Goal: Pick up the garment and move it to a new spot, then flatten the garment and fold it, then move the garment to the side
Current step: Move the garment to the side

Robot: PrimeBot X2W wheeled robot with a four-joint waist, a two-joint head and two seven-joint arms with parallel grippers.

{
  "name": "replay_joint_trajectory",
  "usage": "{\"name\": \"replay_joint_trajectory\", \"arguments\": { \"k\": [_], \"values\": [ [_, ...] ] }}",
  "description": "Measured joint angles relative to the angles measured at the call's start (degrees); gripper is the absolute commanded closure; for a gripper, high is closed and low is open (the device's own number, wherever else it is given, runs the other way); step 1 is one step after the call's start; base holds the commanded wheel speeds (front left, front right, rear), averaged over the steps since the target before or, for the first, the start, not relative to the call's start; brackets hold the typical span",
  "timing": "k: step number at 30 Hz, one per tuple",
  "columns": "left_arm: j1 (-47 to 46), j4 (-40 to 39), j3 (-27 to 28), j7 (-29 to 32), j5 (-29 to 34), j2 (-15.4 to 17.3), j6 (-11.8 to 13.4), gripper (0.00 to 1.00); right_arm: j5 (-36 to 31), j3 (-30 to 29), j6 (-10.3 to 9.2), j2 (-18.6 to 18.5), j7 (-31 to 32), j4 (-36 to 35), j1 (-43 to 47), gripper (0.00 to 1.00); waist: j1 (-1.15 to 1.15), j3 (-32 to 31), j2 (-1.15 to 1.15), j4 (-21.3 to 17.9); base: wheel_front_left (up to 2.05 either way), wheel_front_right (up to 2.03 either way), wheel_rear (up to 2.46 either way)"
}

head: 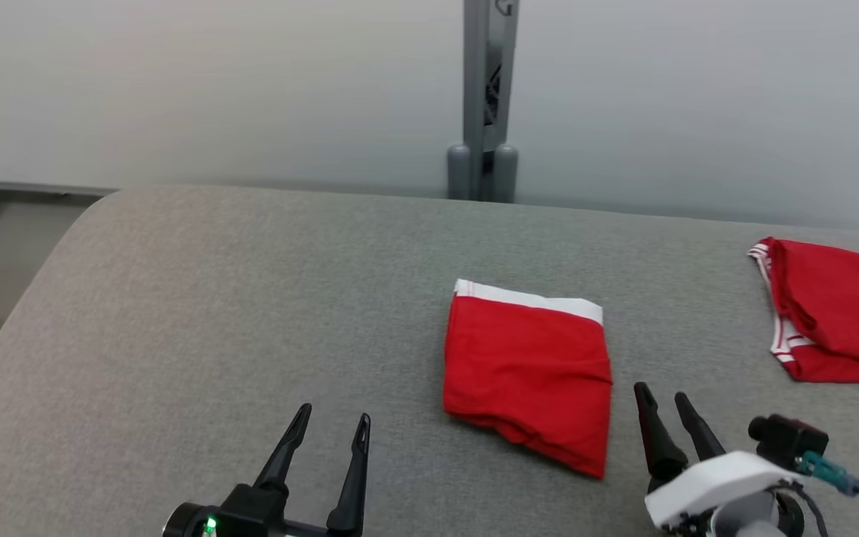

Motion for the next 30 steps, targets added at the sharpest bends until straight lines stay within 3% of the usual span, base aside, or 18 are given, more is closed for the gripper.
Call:
{"name": "replay_joint_trajectory", "arguments": {
  "k": [5,16,17,18,20,21,30],
  "values": [
    [-1.4,-0.1,-0.7,0.0,1.2,0.0,-0.6,0.00,4.3,1.2,0.00,-1.2,0.0,6.9,-6.3,0.00,0.00,2.4,0.00,2.9,0.00,0.00,0.00],
    [-4.2,-0.4,-0.7,0.0,1.2,0.0,-0.8,0.00,6.0,2.5,-0.01,-2.3,0.0,16.5,-13.6,0.00,0.00,8.0,0.00,7.7,0.00,0.00,0.00],
    [-4.5,-0.4,-0.7,0.0,1.2,0.0,-0.8,0.00,6.1,2.7,-0.02,-2.3,-0.2,17.2,-14.1,0.04,0.00,8.3,0.00,8.0,0.00,0.00,0.00],
    [-4.7,-0.4,-0.8,0.0,1.2,0.0,-0.8,0.00,6.2,3.1,-0.04,-2.3,-0.2,17.7,-14.5,0.39,0.00,8.6,0.00,8.3,0.00,0.00,0.00],
    [-4.8,-0.3,-0.8,0.0,0.9,0.0,-0.7,0.00,6.3,3.4,-0.09,-2.4,-0.2,18.2,-15.1,0.87,0.00,8.9,0.00,8.7,0.00,0.00,0.00],
    [-4.8,-0.2,-0.8,0.0,0.9,0.0,-0.7,0.00,6.4,3.6,-0.09,-2.3,-0.2,18.2,-15.2,1.00,0.00,8.9,0.00,8.7,0.00,0.00,0.00],
    [-4.7,0.0,-0.2,0.0,0.9,0.0,-0.4,0.00,3.3,2.8,-0.07,-1.4,-0.2,13.5,-13.9,1.00,0.00,8.4,0.00,6.8,0.00,0.00,0.00]
  ]
}}
